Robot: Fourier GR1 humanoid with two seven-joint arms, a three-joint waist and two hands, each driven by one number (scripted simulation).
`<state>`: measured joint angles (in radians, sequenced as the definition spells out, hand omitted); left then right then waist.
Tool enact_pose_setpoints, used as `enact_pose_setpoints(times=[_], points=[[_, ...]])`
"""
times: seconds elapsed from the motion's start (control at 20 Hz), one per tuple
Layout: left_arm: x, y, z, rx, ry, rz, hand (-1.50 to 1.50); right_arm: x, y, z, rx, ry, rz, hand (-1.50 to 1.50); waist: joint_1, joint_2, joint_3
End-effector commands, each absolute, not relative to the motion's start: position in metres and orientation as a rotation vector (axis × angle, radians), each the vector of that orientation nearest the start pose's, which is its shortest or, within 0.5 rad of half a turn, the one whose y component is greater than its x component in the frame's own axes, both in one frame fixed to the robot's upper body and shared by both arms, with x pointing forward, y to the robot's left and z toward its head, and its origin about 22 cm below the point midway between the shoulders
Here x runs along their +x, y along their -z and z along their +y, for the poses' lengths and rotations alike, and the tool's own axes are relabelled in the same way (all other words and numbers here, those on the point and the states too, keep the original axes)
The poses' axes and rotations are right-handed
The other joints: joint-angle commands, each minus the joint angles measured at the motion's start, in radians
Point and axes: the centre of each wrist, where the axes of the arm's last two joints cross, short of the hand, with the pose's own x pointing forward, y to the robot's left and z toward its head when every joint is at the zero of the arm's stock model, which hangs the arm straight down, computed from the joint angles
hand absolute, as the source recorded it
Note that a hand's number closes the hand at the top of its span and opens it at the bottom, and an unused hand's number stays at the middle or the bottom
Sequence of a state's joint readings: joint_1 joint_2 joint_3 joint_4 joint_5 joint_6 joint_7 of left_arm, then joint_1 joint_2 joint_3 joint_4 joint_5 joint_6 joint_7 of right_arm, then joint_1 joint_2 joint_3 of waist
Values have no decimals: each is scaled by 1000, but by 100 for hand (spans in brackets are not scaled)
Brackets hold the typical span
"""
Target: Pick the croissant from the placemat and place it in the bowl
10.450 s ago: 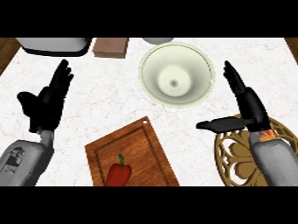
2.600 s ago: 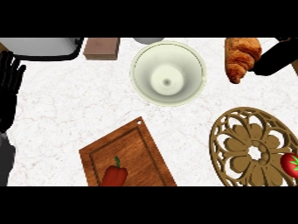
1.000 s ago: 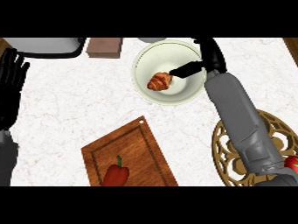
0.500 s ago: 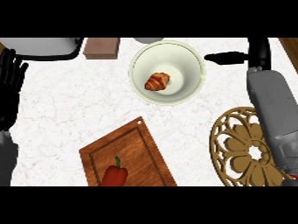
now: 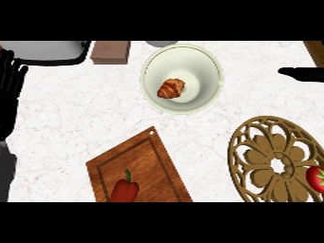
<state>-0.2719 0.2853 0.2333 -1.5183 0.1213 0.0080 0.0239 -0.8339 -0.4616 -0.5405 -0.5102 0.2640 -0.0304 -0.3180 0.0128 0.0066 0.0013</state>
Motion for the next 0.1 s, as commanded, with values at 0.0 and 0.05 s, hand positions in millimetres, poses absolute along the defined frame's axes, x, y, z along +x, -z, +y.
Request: enact_pose_setpoints(times=[0.0, 0.05], points=[[296, -93, 332, 213, 3, -1793, 0, 380, -87, -442, -514, 46, -1695, -150, 12, 4, 1], [299, -83, 327, 214, -25, -1799, 0, 373, -81, -448, -501, 38, -1698, -150, 6, 4, 0]])
